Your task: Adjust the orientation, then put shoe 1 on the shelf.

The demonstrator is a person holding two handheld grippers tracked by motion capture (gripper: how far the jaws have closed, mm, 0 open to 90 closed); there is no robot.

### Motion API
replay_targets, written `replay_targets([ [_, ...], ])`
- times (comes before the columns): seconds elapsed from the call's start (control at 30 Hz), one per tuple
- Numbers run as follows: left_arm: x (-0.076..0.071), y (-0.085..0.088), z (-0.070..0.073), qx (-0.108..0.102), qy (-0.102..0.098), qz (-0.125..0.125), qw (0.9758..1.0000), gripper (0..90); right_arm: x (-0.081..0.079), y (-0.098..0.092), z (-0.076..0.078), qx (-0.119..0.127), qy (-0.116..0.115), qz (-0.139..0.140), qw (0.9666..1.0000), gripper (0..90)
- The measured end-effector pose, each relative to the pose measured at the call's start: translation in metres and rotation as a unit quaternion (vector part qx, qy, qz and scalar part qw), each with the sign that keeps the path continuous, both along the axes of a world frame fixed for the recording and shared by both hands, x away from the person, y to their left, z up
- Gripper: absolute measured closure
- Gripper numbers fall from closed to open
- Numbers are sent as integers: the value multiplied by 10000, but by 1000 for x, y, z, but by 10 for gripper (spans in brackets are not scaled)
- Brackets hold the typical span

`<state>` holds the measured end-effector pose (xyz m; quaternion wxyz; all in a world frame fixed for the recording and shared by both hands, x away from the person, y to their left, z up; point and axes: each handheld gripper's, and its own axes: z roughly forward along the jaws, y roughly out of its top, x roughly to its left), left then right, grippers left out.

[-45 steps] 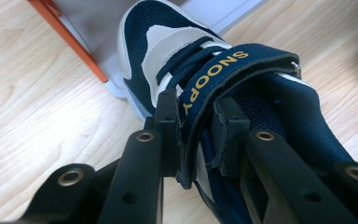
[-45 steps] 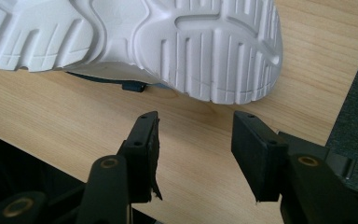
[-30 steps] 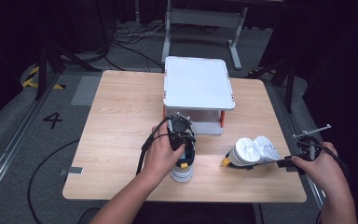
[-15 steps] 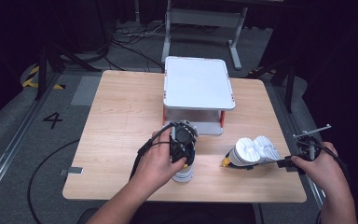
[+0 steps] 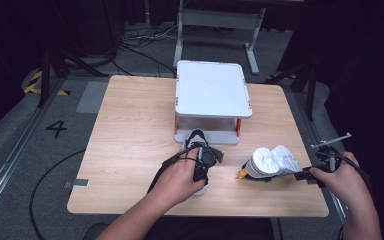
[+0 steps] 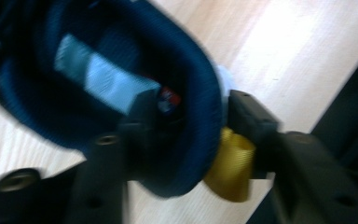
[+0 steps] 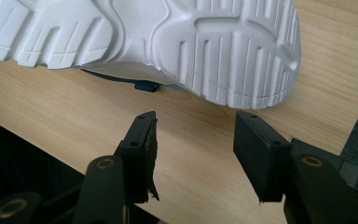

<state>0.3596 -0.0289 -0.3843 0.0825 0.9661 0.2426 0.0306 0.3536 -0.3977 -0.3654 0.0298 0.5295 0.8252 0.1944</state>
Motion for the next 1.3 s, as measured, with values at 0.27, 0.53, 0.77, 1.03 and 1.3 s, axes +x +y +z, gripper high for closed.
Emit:
replay_targets([
  [0.27, -1, -2, 9, 29, -146, -294, 9995, 729, 0, -1, 0, 2, 9, 28, 10000, 502],
  [0.53, 25, -5, 20, -151, -361, -526, 9979, 730, 0, 1, -2, -31, 29, 27, 10000, 500],
  [0.77, 55, -2, 15, -306, -739, -574, 9951, 725, 0, -1, -4, -20, 81, 13, 10000, 499],
  [1.03, 78, 1, 5, -281, -898, -595, 9938, 725, -9, -6, -7, -32, 126, -89, 9999, 497],
  [1.3, 90, 5, 3, -419, -1179, -554, 9906, 646, -19, -13, -6, -38, 116, -217, 9997, 491],
])
